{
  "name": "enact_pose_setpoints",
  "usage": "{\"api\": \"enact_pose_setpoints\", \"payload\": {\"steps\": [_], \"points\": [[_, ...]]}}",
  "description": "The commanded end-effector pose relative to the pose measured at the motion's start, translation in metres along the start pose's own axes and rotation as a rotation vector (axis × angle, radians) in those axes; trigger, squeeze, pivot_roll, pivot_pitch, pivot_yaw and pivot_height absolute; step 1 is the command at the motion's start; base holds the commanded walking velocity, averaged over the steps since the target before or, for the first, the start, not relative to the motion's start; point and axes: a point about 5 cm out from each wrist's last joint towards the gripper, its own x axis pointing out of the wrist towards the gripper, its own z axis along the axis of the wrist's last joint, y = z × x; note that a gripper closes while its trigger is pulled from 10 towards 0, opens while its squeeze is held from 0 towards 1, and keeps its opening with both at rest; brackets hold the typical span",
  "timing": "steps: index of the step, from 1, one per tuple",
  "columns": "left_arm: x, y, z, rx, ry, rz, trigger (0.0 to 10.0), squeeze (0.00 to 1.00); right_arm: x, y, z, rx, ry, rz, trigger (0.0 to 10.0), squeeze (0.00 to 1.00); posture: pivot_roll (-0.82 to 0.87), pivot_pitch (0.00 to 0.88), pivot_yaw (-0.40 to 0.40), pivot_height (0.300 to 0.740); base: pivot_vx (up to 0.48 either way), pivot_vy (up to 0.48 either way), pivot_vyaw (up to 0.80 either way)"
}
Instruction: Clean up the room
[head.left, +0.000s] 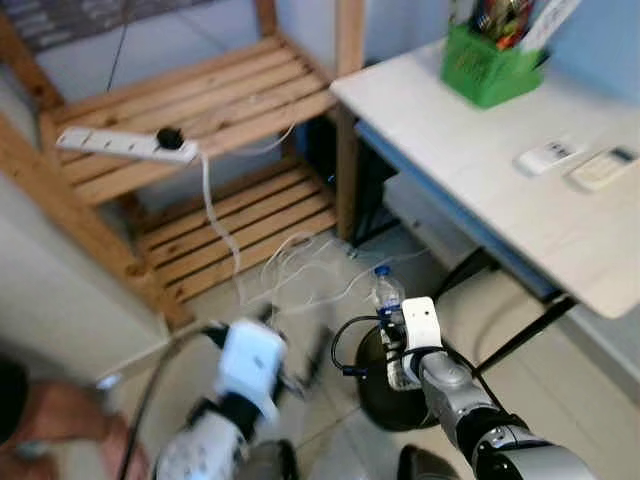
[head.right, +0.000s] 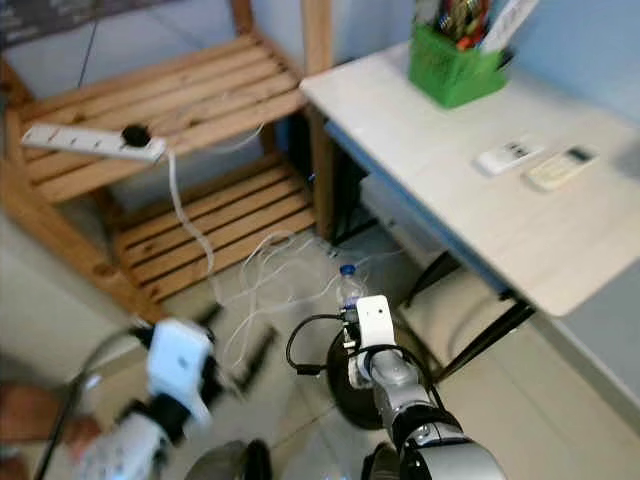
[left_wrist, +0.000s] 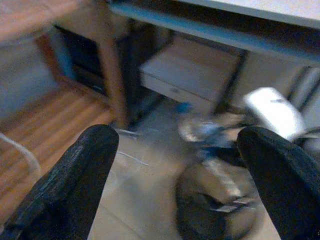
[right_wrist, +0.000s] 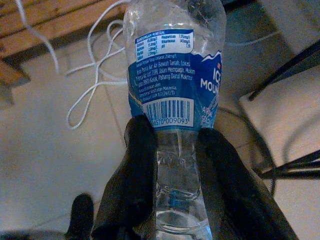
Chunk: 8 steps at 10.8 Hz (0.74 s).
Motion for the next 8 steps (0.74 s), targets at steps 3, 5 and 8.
{"api": "enact_pose_setpoints", "payload": {"steps": [3,5,8], "points": [[-0.011,-0.027,-0.044,-0.157,0.124,-0.097,10.0,0.0,0.0,0.001,-0.003,-0.033,0.021,0.0,10.0,0.0,0.09,0.287,0.084,0.74,0.0,0.0,0.0],[-0.012,-0.037,-0.051,-0.223,0.154,-0.112,10.0,0.0,0.001,-0.002,0.001,-0.07,0.01,-0.01,10.0,0.0,0.08,0.296,0.074,0.74,0.0,0.0,0.0],[-0.018,-0.041,-0.052,-0.201,0.153,-0.11,10.0,0.0,0.003,0.004,0.004,0.033,0.038,-0.019,10.0,0.0,0.12,0.314,0.09,0.74,0.0,0.0,0.0]]}}
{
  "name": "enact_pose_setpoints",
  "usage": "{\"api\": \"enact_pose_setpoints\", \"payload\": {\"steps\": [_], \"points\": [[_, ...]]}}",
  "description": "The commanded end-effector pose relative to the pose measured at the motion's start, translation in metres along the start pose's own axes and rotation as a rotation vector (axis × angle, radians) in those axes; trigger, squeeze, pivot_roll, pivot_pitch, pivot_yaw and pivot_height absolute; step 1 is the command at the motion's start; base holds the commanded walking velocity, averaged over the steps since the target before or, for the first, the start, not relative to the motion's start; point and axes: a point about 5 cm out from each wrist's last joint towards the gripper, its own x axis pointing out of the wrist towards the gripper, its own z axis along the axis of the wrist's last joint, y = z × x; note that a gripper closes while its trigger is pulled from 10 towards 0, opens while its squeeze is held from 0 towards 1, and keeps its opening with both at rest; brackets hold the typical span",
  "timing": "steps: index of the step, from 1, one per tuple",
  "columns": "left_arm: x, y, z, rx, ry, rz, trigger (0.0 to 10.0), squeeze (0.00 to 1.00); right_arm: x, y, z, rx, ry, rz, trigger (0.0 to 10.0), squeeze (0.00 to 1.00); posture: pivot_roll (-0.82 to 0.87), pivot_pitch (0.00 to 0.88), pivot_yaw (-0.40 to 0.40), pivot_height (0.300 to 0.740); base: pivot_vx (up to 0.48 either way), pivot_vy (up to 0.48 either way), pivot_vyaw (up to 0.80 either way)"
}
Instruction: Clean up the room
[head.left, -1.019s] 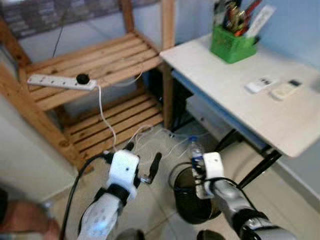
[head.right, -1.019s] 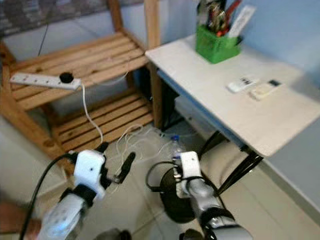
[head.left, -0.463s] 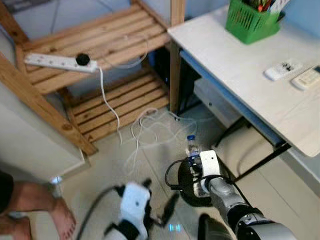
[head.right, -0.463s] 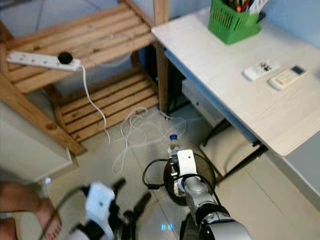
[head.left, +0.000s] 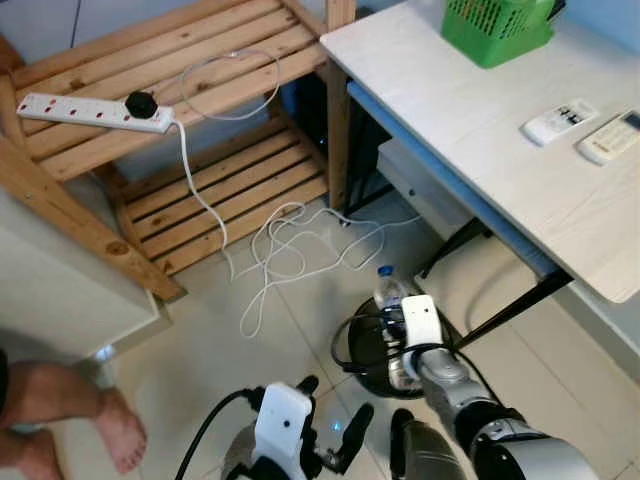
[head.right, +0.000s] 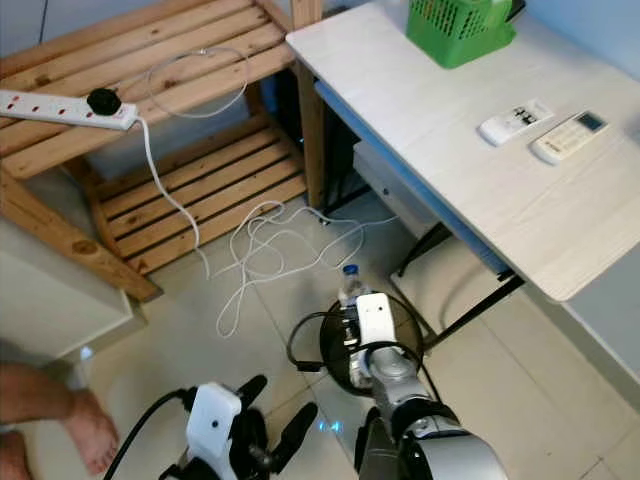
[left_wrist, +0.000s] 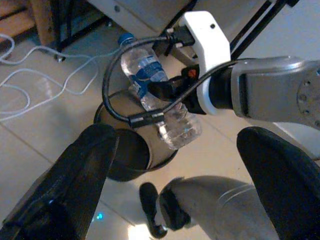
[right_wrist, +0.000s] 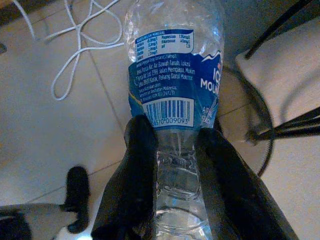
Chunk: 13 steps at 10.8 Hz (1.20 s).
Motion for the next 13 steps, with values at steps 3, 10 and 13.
{"api": "enact_pose_setpoints", "payload": {"steps": [3,10,13], "points": [[-0.011,-0.002,0.001,0.017,0.011,0.015,10.0,0.0,-0.001,0.01,-0.01,0.099,0.059,-0.007,10.0,1.0,0.16,0.326,0.1,0.74,0.0,0.0,0.0],[-0.008,0.002,0.004,0.028,0.003,0.043,10.0,0.0,0.002,0.024,0.007,0.117,0.0,0.039,10.0,1.0,0.16,0.314,0.091,0.74,0.0,0.0,0.0],[0.006,0.032,0.018,0.122,-0.046,0.142,10.0,0.0,0.003,0.021,0.046,0.059,-0.204,0.061,10.0,0.0,0.09,0.214,0.087,0.74,0.0,0.0,0.0]]}}
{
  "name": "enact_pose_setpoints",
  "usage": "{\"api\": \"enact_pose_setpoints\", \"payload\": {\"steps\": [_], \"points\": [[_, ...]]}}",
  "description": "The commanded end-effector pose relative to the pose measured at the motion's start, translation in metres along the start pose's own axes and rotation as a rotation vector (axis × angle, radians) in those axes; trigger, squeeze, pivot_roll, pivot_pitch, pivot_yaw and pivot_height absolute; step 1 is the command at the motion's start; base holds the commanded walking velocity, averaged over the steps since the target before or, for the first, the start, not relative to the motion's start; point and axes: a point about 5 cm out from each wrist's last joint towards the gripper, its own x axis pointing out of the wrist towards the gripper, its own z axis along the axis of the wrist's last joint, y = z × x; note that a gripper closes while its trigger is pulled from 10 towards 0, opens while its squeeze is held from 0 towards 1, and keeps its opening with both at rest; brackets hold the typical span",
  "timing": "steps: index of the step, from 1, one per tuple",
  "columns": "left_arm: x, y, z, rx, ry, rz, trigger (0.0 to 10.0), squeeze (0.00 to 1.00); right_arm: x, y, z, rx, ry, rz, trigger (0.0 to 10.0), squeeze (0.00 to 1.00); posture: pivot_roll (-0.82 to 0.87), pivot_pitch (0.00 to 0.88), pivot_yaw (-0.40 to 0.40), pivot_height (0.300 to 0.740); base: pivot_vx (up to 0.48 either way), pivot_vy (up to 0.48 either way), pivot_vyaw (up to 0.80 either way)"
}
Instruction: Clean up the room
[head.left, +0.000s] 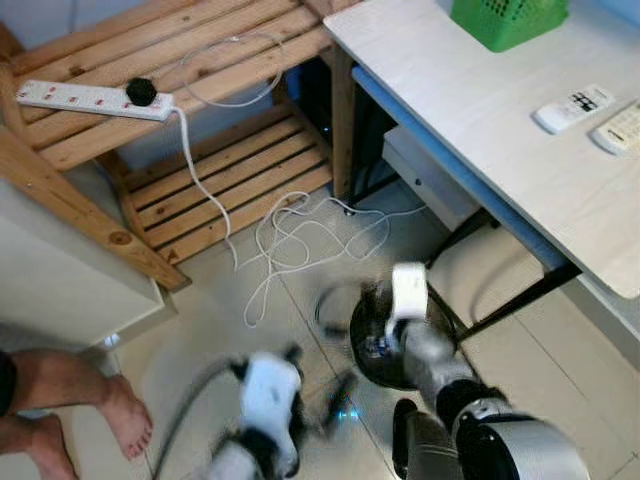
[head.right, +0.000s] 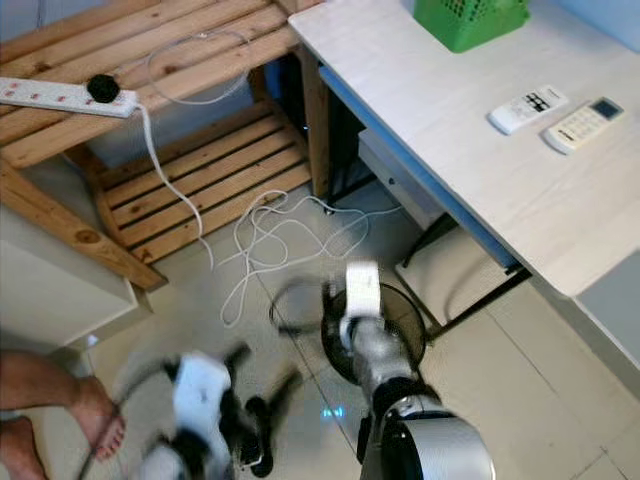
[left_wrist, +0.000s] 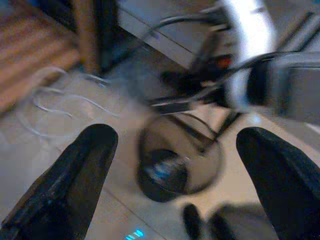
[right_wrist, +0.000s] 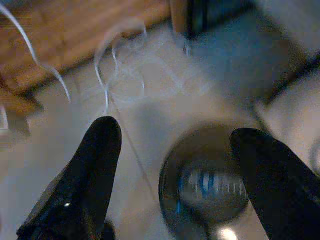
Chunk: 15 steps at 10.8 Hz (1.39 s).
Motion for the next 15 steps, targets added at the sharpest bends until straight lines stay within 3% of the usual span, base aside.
{"api": "enact_pose_setpoints", "payload": {"steps": [1,3,4,6,7,9,10,12,13,15], "points": [[-0.005,0.006,-0.006,0.011,0.023,0.036,10.0,0.0,-0.002,-0.001,-0.003,0.002,-0.021,0.009,10.0,0.0,0.07,0.187,0.088,0.74,0.0,0.0,0.0],[-0.003,0.031,0.014,0.09,-0.07,0.123,10.0,0.0,-0.012,-0.039,0.014,0.002,-0.198,-0.083,10.0,0.0,-0.01,0.047,0.104,0.74,0.0,0.0,0.0],[-0.008,0.045,0.025,0.173,-0.123,0.155,10.0,0.0,-0.024,-0.055,0.025,0.005,-0.307,-0.098,10.0,0.0,-0.05,0.0,0.115,0.74,0.0,0.0,0.0],[0.001,0.065,0.045,0.235,-0.208,0.235,10.0,0.0,-0.046,-0.066,0.033,-0.024,-0.415,-0.069,10.0,0.0,-0.09,0.0,0.122,0.74,0.0,0.0,0.0],[0.017,0.086,0.057,0.233,-0.245,0.36,10.0,0.0,-0.065,-0.076,0.043,-0.065,-0.501,-0.103,10.0,0.0,-0.13,0.0,0.13,0.74,0.0,0.0,0.0],[0.027,0.09,0.056,0.236,-0.245,0.382,10.0,0.0,-0.076,-0.087,0.044,-0.088,-0.518,-0.144,10.0,0.0,-0.19,0.0,0.137,0.74,0.0,0.0,0.0],[0.034,0.086,0.052,0.223,-0.244,0.364,10.0,0.0,-0.076,-0.086,0.033,-0.016,-0.468,-0.156,10.0,0.0,-0.21,0.0,0.158,0.74,0.0,0.0,0.0],[0.053,0.086,0.056,0.237,-0.239,0.334,10.0,0.0,-0.066,-0.058,0.029,0.023,-0.42,-0.079,10.0,0.0,-0.22,0.0,0.2,0.74,0.0,0.0,0.0],[0.062,0.086,0.056,0.251,-0.215,0.309,10.0,0.0,-0.06,-0.049,0.031,0.023,-0.418,-0.058,10.0,0.0,-0.22,0.0,0.201,0.74,0.0,0.0,0.0],[0.072,0.085,0.061,0.193,-0.24,0.29,10.0,0.0,-0.054,-0.04,0.035,0.015,-0.407,-0.004,10.0,0.0,-0.2,0.0,0.195,0.74,0.373,-0.298,0.0]]}}
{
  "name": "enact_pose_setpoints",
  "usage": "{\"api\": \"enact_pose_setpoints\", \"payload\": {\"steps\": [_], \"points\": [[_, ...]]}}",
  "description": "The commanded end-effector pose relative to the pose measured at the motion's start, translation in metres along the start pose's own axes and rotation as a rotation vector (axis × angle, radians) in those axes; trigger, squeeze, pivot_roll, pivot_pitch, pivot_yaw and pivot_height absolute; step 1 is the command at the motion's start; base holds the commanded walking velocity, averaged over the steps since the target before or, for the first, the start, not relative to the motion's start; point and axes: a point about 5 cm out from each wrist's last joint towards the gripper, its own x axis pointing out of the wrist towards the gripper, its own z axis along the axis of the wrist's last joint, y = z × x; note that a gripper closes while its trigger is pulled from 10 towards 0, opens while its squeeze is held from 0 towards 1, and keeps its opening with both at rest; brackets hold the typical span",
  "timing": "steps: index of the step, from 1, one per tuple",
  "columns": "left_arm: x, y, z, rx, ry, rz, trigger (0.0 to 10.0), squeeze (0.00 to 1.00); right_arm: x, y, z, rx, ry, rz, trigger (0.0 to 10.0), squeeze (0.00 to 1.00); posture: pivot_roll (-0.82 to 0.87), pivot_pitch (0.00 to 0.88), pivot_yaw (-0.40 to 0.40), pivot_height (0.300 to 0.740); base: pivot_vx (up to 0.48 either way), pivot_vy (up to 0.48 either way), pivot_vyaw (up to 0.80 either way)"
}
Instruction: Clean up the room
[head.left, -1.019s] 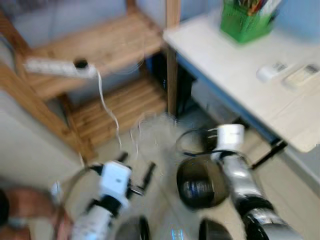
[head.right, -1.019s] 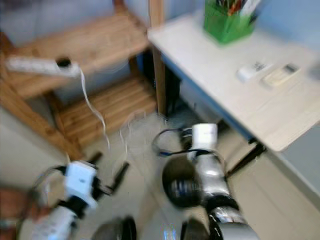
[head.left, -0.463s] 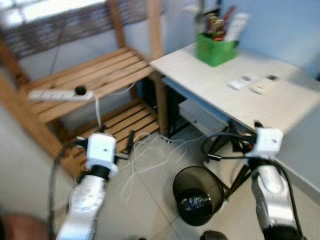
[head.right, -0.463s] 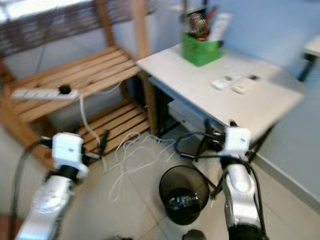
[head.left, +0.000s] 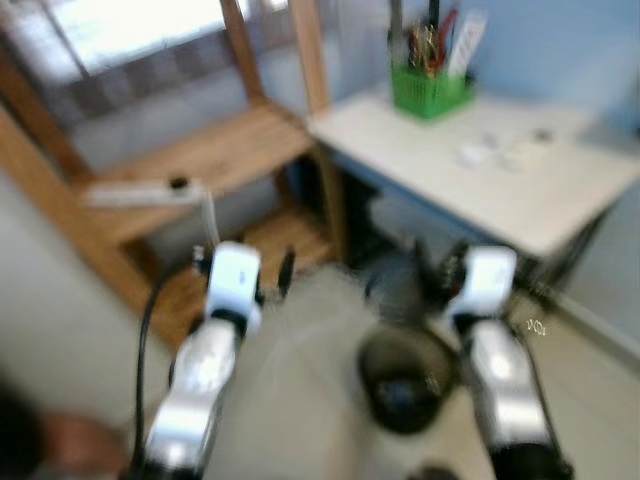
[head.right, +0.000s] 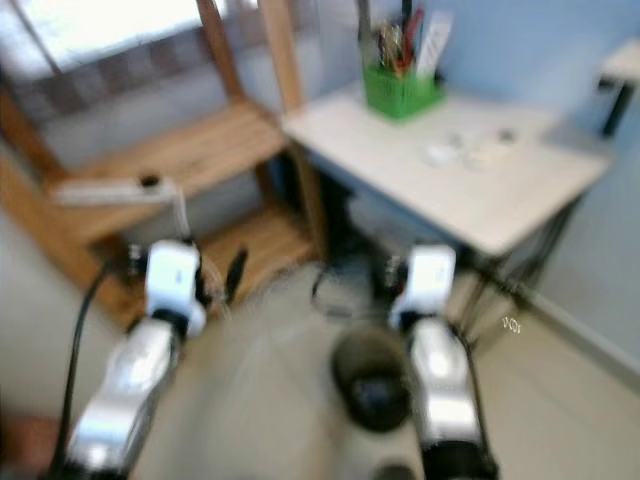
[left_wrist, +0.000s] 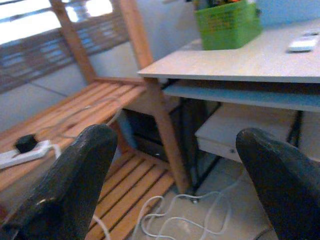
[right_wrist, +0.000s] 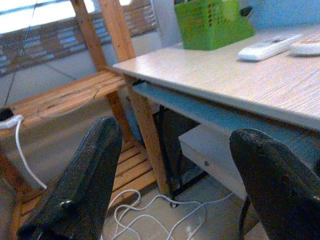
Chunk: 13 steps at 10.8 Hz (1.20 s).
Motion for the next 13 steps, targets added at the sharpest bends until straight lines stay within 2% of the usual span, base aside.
{"api": "enact_pose_setpoints", "payload": {"steps": [1,2,4,5,6,7,9,10,12,13], "points": [[0.004,0.004,0.007,0.009,-0.033,0.006,10.0,0.0,0.003,0.004,0.003,-0.011,-0.003,0.022,10.0,0.0,-0.2,0.0,0.196,0.74,0.379,-0.289,0.0],[0.005,0.004,0.006,0.015,-0.031,0.012,10.0,0.0,0.003,0.003,0.003,-0.014,0.005,0.014,10.0,0.0,-0.19,0.0,0.196,0.74,0.405,0.0,0.0],[0.0,0.007,0.002,0.01,-0.031,0.006,10.0,0.0,0.001,-0.007,0.003,-0.011,-0.005,-0.034,10.0,0.0,-0.19,0.0,0.199,0.74,0.0,0.0,-0.75],[-0.017,0.02,0.001,0.013,-0.097,0.03,10.0,0.0,-0.007,-0.022,0.009,-0.043,-0.057,-0.102,10.0,0.0,-0.2,0.0,0.2,0.74,0.0,0.0,-0.75],[-0.034,0.029,-0.006,0.054,-0.104,0.054,10.0,0.0,-0.018,-0.033,0.011,-0.133,-0.092,-0.121,10.0,0.0,-0.2,0.0,0.202,0.74,0.0,0.0,-0.75],[-0.03,0.028,-0.011,0.059,-0.07,0.063,10.0,0.0,-0.021,-0.038,0.008,-0.148,-0.072,-0.14,10.0,0.0,-0.2,0.0,0.202,0.74,0.0,0.0,-0.75],[-0.021,0.018,-0.01,0.026,-0.078,0.05,10.0,0.0,-0.019,-0.037,0.009,-0.166,-0.061,-0.115,10.0,0.0,-0.21,0.0,0.141,0.74,0.0,0.0,-0.38],[-0.011,0.002,-0.009,0.001,-0.104,0.009,10.0,0.0,-0.01,-0.035,0.019,-0.207,-0.069,-0.053,10.0,0.0,-0.21,0.0,0.07,0.74,0.0,0.0,0.0],[0.005,-0.009,-0.007,-0.014,-0.111,-0.007,10.0,0.0,0.007,-0.047,0.036,-0.25,-0.079,-0.011,10.0,0.0,-0.22,0.0,0.006,0.74,0.0,0.0,0.0],[0.009,-0.012,-0.005,-0.016,-0.114,-0.007,10.0,0.0,0.014,-0.049,0.038,-0.226,-0.066,-0.012,10.0,0.0,-0.18,0.0,-0.023,0.74,0.0,0.0,0.0]]}}
